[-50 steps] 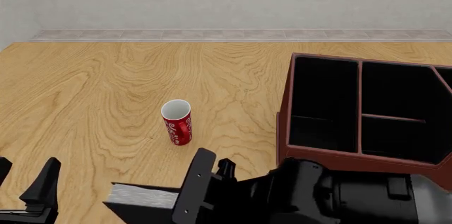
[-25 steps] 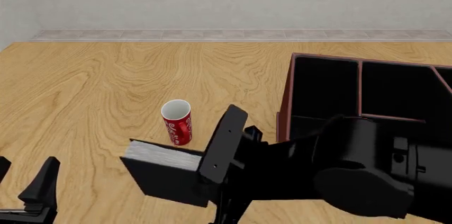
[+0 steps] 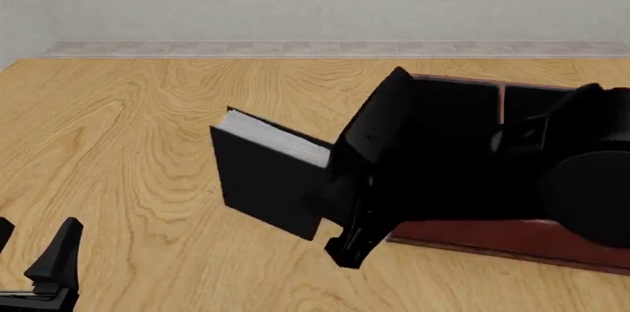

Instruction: Pick up the book and place it in the left compartment of the caddy.

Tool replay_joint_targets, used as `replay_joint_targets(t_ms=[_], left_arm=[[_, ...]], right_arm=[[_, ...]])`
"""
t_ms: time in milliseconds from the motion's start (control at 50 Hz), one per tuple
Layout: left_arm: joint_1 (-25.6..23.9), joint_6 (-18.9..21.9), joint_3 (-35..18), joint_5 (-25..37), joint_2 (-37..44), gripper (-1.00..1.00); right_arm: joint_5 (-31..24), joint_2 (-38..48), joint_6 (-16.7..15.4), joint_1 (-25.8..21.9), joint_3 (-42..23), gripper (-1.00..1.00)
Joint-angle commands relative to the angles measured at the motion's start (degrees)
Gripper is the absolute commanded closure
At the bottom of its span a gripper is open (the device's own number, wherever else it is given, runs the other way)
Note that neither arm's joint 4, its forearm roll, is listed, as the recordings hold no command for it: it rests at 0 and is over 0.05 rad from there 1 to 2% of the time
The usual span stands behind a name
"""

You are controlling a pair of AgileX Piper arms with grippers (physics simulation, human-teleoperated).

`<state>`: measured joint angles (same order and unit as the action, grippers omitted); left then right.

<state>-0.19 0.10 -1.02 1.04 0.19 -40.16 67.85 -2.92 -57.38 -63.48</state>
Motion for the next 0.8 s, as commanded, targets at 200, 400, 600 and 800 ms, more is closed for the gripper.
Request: replay_joint_targets(t_ms=[200,400,600,800], left_arm=[[0.0,0.1,-0.1,-0.1,0.1,-1.00],[0.0,0.1,-0.1,-0.1,0.1,-1.00],[0.0,0.1,-0.1,-0.1,0.1,-1.00],[0.0,0.1,-0.1,-0.1,0.1,-1.00]], right_arm=[[-9.1,-5.2,2.2,6.5,-6.3,1.00],[-13.6,-7.6,2.0,9.5,-8.5,1.00],[-17.4,-10.0,2.9,11.3,-10.1,1.00],[-20.5,-14.5,3.2,14.5,-8.6,1.00]])
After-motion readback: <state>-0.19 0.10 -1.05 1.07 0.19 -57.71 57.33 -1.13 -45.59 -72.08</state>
